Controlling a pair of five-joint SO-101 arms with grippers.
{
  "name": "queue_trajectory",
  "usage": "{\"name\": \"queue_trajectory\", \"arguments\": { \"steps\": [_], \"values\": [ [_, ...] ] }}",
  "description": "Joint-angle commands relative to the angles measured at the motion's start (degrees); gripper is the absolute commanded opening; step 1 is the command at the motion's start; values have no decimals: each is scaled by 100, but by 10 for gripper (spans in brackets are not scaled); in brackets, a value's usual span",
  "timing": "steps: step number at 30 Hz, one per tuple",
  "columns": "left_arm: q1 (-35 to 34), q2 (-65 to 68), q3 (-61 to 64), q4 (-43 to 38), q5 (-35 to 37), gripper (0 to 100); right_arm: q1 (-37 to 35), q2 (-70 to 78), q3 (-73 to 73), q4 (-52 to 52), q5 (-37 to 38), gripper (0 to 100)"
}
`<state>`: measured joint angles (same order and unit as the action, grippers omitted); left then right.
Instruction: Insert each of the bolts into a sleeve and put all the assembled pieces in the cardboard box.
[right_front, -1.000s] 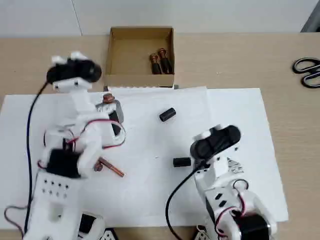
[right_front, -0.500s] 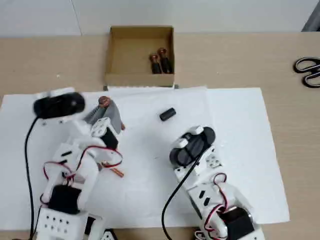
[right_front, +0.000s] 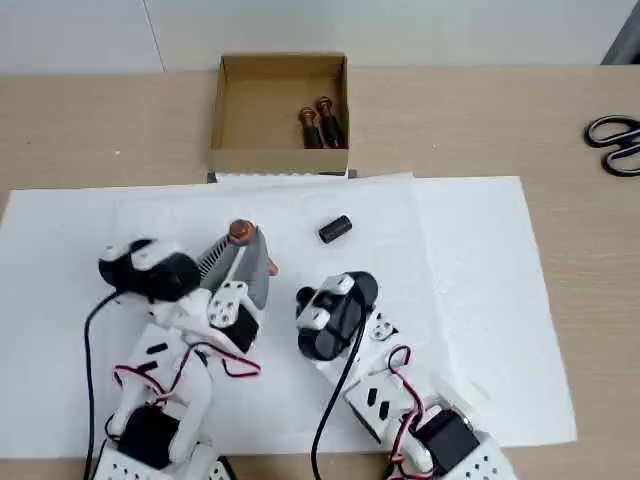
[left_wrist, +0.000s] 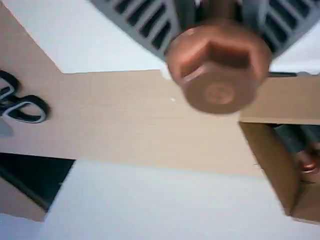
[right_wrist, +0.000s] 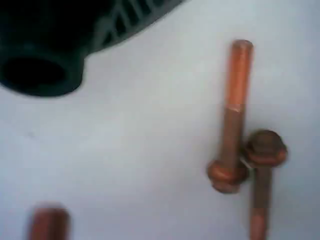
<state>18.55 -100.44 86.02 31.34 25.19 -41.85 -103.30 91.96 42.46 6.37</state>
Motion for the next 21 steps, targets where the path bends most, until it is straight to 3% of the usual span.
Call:
{"name": "queue_trajectory", "arguments": {
  "steps": [1, 13, 21],
  "values": [
    [97, -387, 75, -176, -35, 6, -154, -57, 18, -207, 62, 2],
    [721, -316, -268, 229, 158, 6, -145, -57, 0, -207, 62, 2],
    [712, -316, -286, 475, 167, 6, -119, -66, -53, -207, 62, 2]
  ]
}}
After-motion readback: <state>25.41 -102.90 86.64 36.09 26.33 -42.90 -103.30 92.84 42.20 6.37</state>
